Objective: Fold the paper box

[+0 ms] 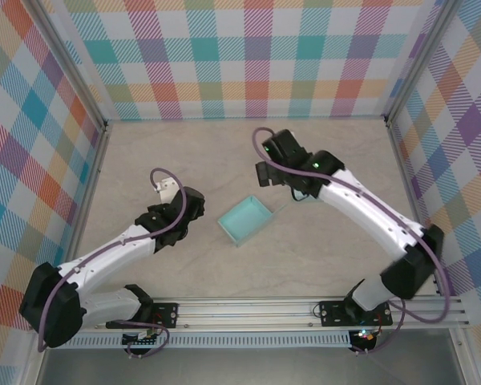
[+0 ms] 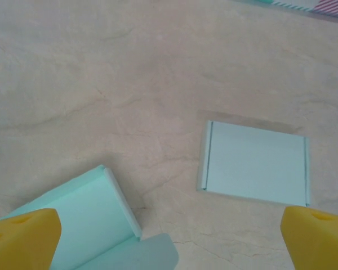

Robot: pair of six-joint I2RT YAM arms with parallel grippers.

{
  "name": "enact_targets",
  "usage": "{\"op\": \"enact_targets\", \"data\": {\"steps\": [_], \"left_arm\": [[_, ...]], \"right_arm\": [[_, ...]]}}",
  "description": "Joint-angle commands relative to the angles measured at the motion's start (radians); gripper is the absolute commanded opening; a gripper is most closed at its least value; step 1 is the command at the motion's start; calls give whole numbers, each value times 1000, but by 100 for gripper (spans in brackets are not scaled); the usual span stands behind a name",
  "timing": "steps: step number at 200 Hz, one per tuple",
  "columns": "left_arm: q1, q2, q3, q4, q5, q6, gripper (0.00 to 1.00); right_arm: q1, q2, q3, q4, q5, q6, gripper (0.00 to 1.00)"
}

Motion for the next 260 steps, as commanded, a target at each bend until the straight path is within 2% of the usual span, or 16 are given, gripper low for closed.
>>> {"op": "enact_targets", "data": {"steps": [1,35,64,129,202,260], "left_arm": [[37,41,50,-1,57,13,100],[73,146,95,-8,79,23,100],[80,243,140,-33,56,16,100],[82,363,176,4,61,13,100],[94,462,194,10,51,13,100],[95,526,198,30,90,13,100]], "right_arm": [[-3,-125,-142,79,59,113,100],[-25,-287,-360,61,86,257,100],[-32,-387,-492,52,87,328,100],[-32,-545,-737,93,102,402,100],[-33,-476,-948,282,-73,474,100],[-23,-338,-981,441,-187,501,100]]}}
